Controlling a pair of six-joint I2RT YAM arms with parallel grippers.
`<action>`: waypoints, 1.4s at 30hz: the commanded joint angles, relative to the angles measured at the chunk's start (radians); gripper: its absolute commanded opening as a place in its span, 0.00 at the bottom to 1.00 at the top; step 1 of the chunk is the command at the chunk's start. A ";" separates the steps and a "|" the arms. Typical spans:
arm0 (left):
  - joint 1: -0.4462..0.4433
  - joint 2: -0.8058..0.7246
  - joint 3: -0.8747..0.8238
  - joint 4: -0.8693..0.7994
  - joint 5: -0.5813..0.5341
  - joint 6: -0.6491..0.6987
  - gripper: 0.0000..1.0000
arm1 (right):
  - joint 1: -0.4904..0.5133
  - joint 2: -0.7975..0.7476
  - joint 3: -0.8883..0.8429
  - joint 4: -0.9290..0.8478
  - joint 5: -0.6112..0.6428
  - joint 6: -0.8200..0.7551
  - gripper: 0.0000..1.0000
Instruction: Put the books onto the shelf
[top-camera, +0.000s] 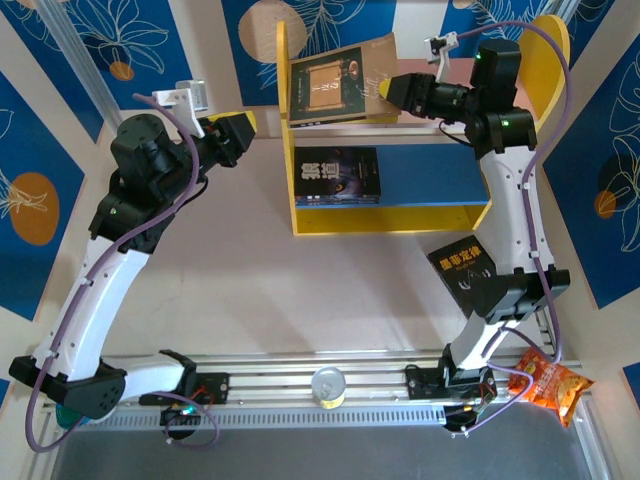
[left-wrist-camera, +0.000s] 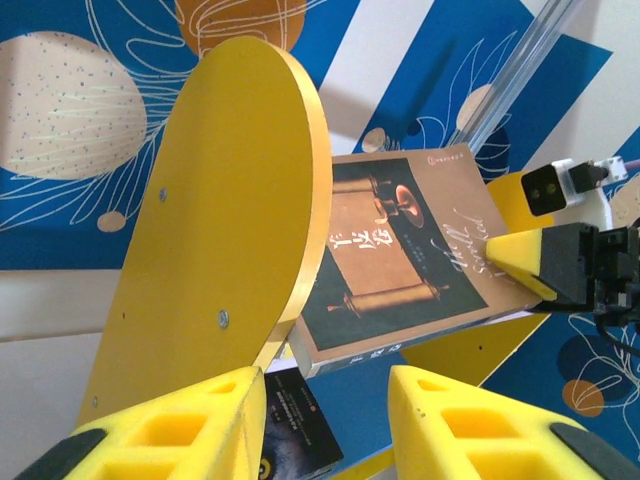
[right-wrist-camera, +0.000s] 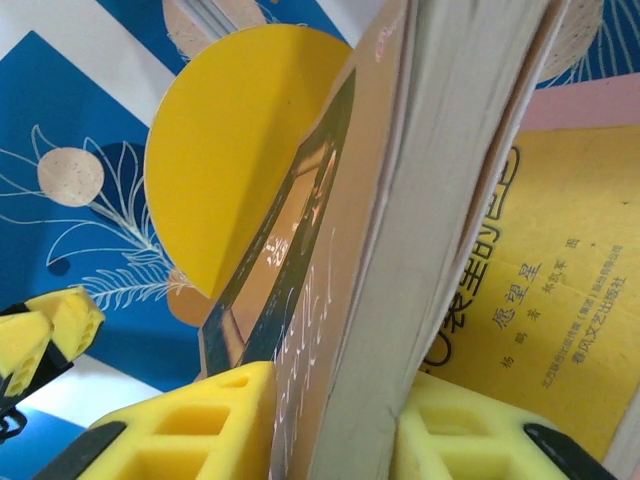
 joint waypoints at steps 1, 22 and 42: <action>0.002 -0.005 0.029 -0.025 0.036 0.031 0.37 | 0.018 0.031 0.091 -0.065 0.068 -0.069 0.33; 0.002 0.004 0.035 -0.053 0.057 0.058 0.40 | 0.005 0.071 0.171 -0.198 0.262 -0.155 0.68; 0.001 0.017 0.035 -0.040 0.060 0.044 0.40 | -0.009 -0.072 -0.026 -0.130 0.205 -0.152 0.68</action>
